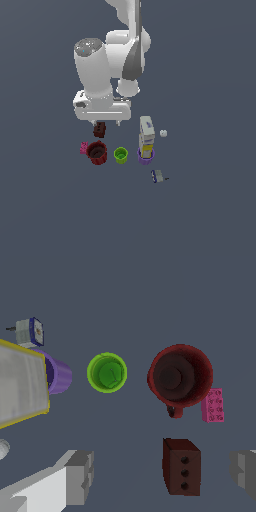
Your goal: Pick up a designated object from a clutter of objects.
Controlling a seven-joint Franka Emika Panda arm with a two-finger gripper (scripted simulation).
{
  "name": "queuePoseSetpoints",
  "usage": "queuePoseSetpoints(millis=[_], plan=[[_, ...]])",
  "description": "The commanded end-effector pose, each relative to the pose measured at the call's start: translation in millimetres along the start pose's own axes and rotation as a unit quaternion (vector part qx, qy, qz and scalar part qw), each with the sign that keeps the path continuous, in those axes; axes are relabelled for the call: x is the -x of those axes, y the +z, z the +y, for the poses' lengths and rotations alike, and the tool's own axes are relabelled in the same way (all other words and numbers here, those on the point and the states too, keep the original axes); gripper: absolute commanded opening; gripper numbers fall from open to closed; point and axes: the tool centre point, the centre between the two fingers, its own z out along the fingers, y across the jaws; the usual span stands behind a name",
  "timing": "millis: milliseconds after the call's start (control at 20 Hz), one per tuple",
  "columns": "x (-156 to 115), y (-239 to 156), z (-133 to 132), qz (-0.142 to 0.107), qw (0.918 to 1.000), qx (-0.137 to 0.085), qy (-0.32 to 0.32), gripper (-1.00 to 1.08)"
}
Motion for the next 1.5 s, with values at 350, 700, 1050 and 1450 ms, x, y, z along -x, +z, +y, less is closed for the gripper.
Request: queuePoseSetpoints(millis=[350, 700, 1050, 1450], plan=[[52.7, 75.8, 47.2, -0.001, 1.0000, 0.003, 0.006, 1.00], [85.8, 107.1, 66.8, -0.003, 0.9999, 0.009, 0.009, 1.00], [101.6, 119.6, 74.5, -0.004, 0.9999, 0.012, 0.010, 1.00], [102.0, 125.0, 74.5, -0.004, 0.9999, 0.012, 0.010, 1.00]])
